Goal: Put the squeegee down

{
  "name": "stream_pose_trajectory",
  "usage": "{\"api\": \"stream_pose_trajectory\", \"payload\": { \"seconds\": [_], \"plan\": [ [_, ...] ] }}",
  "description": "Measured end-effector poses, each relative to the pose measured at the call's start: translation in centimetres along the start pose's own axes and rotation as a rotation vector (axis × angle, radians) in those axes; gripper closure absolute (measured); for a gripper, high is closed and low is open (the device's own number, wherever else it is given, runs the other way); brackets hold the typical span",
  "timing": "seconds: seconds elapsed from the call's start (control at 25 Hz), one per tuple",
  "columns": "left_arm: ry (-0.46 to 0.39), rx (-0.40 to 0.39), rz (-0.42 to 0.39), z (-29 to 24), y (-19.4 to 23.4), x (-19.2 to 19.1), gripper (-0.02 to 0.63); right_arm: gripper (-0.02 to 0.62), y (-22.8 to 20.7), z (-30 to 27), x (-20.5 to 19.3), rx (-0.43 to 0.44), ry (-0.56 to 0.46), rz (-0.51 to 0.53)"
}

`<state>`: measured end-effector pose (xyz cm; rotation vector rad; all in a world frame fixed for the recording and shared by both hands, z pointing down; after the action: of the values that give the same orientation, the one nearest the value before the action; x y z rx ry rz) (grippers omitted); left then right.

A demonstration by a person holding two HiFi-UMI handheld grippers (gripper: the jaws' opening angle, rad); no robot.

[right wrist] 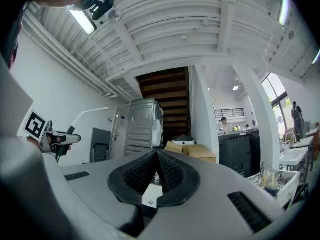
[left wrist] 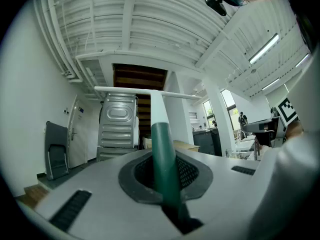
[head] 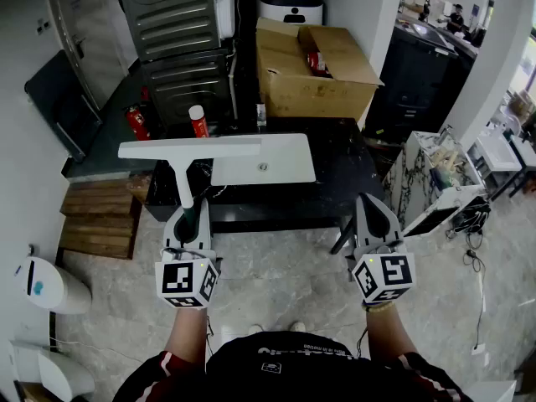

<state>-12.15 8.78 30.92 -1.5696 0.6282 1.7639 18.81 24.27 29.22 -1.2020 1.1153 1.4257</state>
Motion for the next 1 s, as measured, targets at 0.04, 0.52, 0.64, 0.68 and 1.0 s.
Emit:
{"api": "stream_pose_trajectory", "payload": {
  "seconds": [0.04,0.52,0.64,0.68,1.0],
  "plan": [
    [0.002,-0.002,0.003,0.1,0.0,0.0,0.577,0.557,0.0,0.1,-0.1,0.000,0.004,-0.001],
    [0.022,0.002,0.023,0.5,-0.7,-0.1,0.577,0.557,-0.5,0.8,-0.7,0.015,0.017,-0.015],
    [0.027,0.009,0.026,0.4,-1.1,-0.2,0.577,0.557,-0.6,0.9,-0.8,0.051,-0.006,-0.035],
    [0.029,0.011,0.024,0.2,-1.4,-0.3,0.577,0.557,-0.7,0.9,-1.0,0.064,-0.010,-0.041],
    [0.053,0.050,-0.003,-0.4,-3.6,-0.7,0.577,0.555,-2.3,1.0,-2.4,0.135,-0.003,-0.046]
  ]
}}
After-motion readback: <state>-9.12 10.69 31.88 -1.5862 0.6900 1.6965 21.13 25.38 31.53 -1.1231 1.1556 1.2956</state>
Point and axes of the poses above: the fingertips, and each gripper's own axes: z backward along the fingers, y to its left, x out of its top, the point moved 6 cm from there along z, backward along the fingers
